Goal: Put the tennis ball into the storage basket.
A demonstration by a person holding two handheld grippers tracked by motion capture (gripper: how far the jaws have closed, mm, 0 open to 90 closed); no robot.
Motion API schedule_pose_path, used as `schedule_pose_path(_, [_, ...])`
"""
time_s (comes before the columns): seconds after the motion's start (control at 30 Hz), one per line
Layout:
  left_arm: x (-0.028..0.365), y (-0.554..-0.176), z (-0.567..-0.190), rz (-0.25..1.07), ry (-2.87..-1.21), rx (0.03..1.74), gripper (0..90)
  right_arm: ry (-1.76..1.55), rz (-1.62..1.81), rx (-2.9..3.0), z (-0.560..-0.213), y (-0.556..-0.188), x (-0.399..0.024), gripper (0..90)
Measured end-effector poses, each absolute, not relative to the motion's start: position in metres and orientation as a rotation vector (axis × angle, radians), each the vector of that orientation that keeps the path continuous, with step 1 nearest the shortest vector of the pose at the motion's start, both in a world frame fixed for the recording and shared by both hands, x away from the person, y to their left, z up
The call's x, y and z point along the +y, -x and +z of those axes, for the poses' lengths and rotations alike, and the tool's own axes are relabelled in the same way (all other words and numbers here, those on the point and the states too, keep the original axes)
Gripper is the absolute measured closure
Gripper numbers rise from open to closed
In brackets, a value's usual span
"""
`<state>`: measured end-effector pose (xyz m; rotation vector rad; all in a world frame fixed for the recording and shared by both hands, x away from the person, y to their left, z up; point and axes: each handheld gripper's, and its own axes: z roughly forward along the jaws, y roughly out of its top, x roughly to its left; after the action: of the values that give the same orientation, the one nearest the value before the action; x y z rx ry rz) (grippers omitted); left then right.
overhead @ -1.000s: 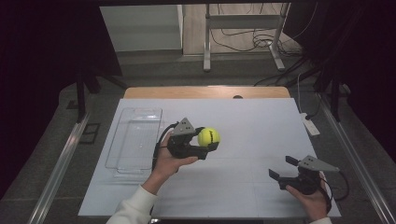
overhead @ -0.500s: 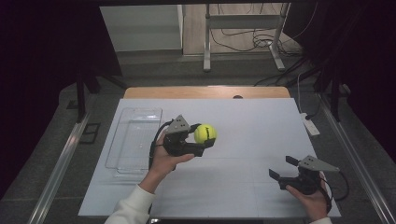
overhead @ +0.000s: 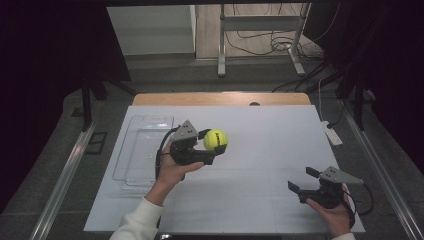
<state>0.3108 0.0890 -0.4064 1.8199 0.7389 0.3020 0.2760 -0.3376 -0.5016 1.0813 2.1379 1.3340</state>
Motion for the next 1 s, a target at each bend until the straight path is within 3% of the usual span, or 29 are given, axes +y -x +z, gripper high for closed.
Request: schedule_pose_path(1.0, [0.109,-0.311,-0.396,0.363,-1.764,0.765,27.0,-1.082,1.332,2.136,-0.502,-0.276,-0.338,9.5])
